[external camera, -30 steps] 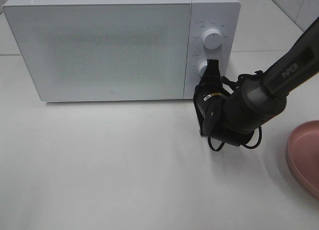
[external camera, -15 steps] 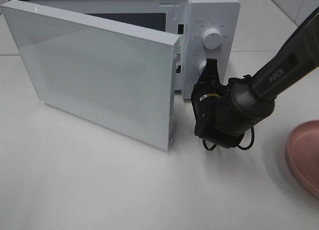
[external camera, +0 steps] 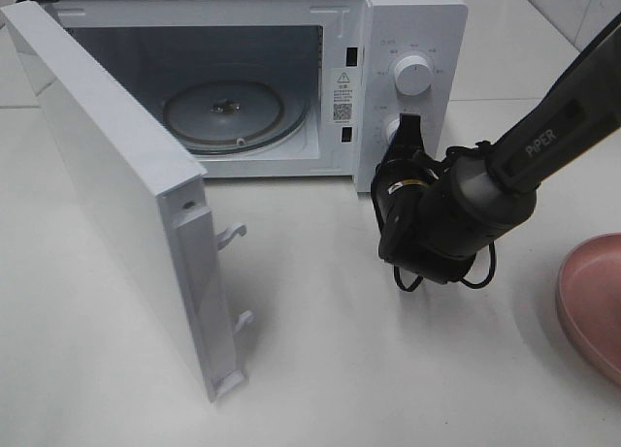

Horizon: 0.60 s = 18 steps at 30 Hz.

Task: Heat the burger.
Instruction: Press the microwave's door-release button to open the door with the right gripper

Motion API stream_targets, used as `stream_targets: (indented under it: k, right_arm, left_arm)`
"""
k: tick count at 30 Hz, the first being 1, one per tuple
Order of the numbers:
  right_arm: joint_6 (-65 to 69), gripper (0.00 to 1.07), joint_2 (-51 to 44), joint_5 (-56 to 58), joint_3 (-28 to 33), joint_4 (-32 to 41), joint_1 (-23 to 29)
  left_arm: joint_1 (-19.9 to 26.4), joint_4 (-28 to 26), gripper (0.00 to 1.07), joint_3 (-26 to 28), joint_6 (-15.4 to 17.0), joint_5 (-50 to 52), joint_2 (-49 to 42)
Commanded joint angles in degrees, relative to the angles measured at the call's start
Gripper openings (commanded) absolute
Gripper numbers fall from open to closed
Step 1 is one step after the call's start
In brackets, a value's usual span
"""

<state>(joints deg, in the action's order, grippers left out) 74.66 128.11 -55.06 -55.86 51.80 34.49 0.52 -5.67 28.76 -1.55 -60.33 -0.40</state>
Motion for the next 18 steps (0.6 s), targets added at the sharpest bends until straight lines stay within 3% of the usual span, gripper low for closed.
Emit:
stream_targets:
  k: [1, 18]
  right_arm:
    - [-0.7, 0.00, -1.3, -7.7, -2.4, -8.5, -2.2]
    - [-3.2, 0.01, -7.6, 5.8, 4.7, -12.7, -2.2]
  left_arm:
    - [-0.2, -0.1, 1.00, -0.2, -0.1, 0.9, -1.0]
    - [-0.2, -0.1, 1.00, -0.2, -0.1, 0.9, -1.0]
